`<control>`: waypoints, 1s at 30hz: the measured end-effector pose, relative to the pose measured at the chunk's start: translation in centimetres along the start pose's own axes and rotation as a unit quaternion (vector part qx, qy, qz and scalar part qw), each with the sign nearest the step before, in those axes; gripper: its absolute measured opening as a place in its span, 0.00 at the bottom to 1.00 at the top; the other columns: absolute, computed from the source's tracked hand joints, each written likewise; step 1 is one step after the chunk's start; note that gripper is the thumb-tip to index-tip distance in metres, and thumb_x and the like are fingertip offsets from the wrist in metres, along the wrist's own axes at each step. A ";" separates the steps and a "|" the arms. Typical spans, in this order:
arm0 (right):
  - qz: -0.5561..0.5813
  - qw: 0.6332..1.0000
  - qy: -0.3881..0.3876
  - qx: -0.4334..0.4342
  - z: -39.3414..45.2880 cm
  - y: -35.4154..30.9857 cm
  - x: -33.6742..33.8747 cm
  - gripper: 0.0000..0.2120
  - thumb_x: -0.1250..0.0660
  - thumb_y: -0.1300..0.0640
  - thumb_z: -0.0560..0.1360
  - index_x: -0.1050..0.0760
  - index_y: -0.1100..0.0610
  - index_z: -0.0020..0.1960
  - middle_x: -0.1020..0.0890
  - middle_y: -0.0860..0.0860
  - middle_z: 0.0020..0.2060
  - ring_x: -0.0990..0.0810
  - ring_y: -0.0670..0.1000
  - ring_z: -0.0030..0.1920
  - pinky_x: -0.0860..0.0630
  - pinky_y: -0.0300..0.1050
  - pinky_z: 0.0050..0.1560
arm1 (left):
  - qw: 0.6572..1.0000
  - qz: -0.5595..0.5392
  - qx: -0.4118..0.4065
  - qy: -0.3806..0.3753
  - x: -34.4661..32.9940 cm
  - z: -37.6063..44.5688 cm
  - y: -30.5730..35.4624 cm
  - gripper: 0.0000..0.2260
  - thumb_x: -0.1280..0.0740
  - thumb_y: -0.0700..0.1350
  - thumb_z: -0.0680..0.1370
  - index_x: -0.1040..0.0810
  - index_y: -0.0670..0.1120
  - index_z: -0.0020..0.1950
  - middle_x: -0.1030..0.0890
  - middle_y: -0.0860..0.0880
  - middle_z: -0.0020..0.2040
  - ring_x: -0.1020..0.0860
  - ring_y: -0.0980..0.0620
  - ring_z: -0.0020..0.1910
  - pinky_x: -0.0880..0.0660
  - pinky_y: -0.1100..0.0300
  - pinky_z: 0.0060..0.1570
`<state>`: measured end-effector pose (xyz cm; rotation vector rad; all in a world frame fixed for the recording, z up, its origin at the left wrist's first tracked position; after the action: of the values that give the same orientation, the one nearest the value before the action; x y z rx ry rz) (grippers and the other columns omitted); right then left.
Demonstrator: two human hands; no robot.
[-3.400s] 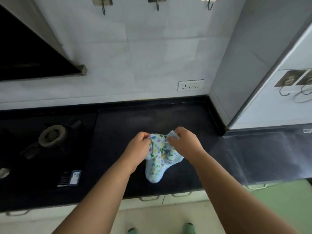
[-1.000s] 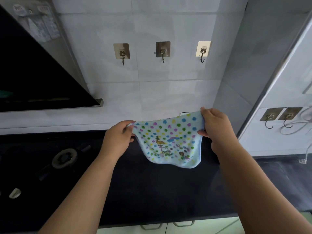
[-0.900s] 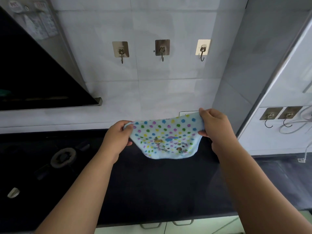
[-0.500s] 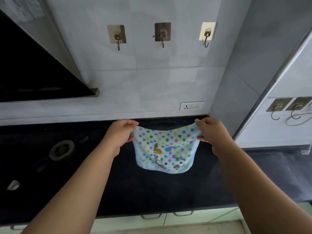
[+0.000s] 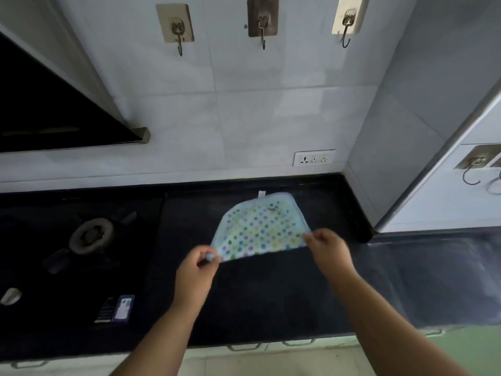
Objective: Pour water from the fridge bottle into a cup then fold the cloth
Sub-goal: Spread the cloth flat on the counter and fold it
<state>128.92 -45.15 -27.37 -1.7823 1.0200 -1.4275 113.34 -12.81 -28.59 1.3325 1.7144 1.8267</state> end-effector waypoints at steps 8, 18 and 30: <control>-0.008 0.971 -0.132 -0.197 -4.5 15.4 -7.5 0.01 0.33 0.61 0.82 0.23 0.58 0.52 0.14 0.56 0.44 0.14 0.53 0.34 0.16 0.48 0.37 | 0.963 0.056 0.249 -0.087 -4.1 -4.6 -14.4 0.12 0.27 0.35 0.75 0.22 0.48 0.53 0.15 0.45 0.49 0.16 0.48 0.41 0.18 0.50 0.43; 0.095 0.975 -0.103 -0.172 -3.7 11.8 -6.6 0.04 0.30 0.59 0.82 0.20 0.59 0.50 0.13 0.56 0.47 0.11 0.57 0.47 0.13 0.52 0.50 | 0.974 -0.041 0.220 -0.045 -3.5 -2.7 -11.9 0.04 0.35 0.47 0.85 0.22 0.49 0.55 0.15 0.51 0.53 0.12 0.51 0.47 0.16 0.53 0.45; -0.015 0.970 -0.129 -0.206 -6.5 15.6 -6.7 0.02 0.30 0.61 0.78 0.19 0.60 0.47 0.13 0.58 0.44 0.13 0.56 0.44 0.14 0.52 0.48 | 0.955 0.063 0.276 -0.083 -1.7 -6.9 -16.4 0.04 0.31 0.43 0.80 0.21 0.43 0.49 0.15 0.46 0.48 0.13 0.49 0.43 0.16 0.52 0.47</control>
<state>119.02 -47.26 -42.41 -2.2164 1.2145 -1.0109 103.00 -14.36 -43.08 1.7790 2.1781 1.2804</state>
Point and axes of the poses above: each hand's wrist, its own z-axis towards the middle knuckle, its own x-axis out of the back of the hand, y = z × x, the point moved 9 cm from there along z, towards the middle knuckle
